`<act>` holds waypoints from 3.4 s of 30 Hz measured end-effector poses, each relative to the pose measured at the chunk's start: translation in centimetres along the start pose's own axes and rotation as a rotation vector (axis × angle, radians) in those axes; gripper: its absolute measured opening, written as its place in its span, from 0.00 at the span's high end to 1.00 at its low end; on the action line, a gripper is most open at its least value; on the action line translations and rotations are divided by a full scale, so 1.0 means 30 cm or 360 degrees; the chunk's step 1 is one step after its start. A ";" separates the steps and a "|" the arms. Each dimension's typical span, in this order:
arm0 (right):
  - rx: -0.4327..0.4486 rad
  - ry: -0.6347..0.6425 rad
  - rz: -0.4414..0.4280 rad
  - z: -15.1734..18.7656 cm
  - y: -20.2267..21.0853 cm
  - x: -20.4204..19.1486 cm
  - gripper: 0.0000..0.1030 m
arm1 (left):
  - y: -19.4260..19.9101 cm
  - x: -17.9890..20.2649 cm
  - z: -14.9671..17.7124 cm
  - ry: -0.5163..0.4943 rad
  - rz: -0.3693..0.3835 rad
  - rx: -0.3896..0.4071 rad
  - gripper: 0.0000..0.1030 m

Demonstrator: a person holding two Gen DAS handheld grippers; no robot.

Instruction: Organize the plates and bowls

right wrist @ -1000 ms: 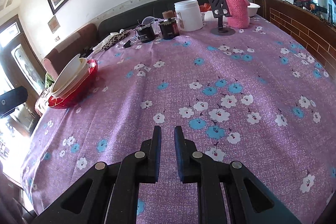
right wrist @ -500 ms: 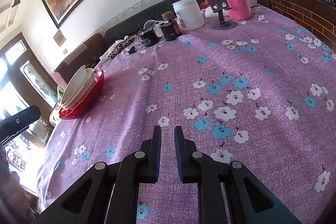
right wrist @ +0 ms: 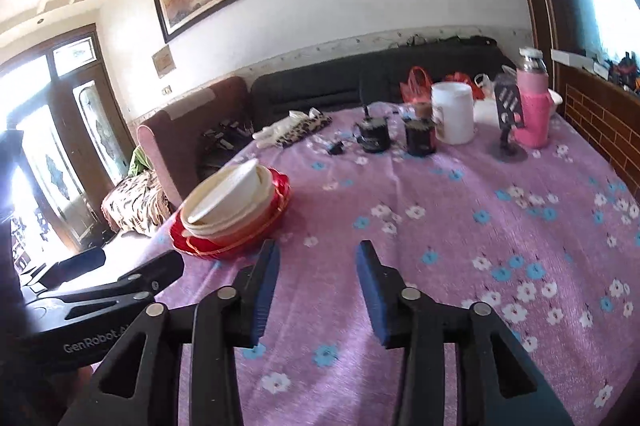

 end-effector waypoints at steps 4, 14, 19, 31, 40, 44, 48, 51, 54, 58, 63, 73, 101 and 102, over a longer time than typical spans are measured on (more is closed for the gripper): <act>0.0037 0.0037 -0.0046 -0.034 -0.002 -0.124 0.55 | 0.017 -0.109 -0.023 0.0067 -0.0061 0.0014 0.00; 0.0043 0.0038 -0.0095 -0.037 0.003 -0.235 0.55 | 0.050 -0.179 -0.012 0.0096 -0.0039 0.0018 0.00; 0.0057 0.0053 -0.0092 -0.045 0.017 -0.249 0.55 | 0.061 -0.191 -0.013 0.0105 -0.0032 0.0027 0.00; 0.0071 0.0071 -0.0103 -0.049 0.023 -0.292 0.55 | 0.069 -0.222 -0.018 0.0124 -0.0032 0.0030 0.00; 0.0044 0.0049 -0.0100 -0.043 -0.007 -0.297 0.55 | 0.062 -0.270 -0.021 0.0149 -0.0044 0.0036 0.00; 0.0042 0.0050 -0.0101 -0.043 -0.016 -0.305 0.55 | 0.063 -0.270 -0.029 0.0124 -0.0080 0.0070 0.00; 0.0041 0.0057 -0.0099 -0.044 -0.023 -0.311 0.55 | 0.059 -0.260 -0.034 0.0066 -0.0115 0.0099 0.00; 0.0036 0.0048 -0.0098 -0.042 -0.027 -0.309 0.55 | 0.053 -0.258 -0.034 0.0068 -0.0100 0.0098 0.00; 0.0041 0.0043 -0.0094 -0.045 -0.025 -0.304 0.55 | 0.042 -0.252 -0.027 0.0103 -0.0020 0.0065 0.00; 0.0048 0.0037 -0.0084 -0.052 -0.021 -0.290 0.55 | 0.027 -0.238 -0.021 0.0121 0.0011 0.0036 0.00; 0.0030 0.0019 -0.0036 -0.047 -0.014 -0.222 0.55 | 0.003 -0.165 -0.014 0.0077 0.0040 0.0011 0.00; -0.0153 -0.0106 0.0295 0.031 -0.058 0.228 0.52 | -0.158 0.191 0.070 -0.0006 0.0266 -0.0174 0.00; -0.0565 -0.0051 0.0670 0.307 -0.244 0.544 0.05 | -0.472 0.427 0.250 -0.0149 0.0264 -0.0390 0.00; -0.0569 -0.0056 0.0678 0.308 -0.244 0.547 0.05 | -0.474 0.428 0.251 -0.0148 0.0264 -0.0390 0.00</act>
Point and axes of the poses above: each gripper's, at about its wrist camera, not at the fingertips, and y roughly against the way its jaws point, x to its right, z to its underside, the point moved 10 cm from there along -y, roughly the way its jaws point, and after that the axes turned 7 degrees about z, right-handed, at the moved point
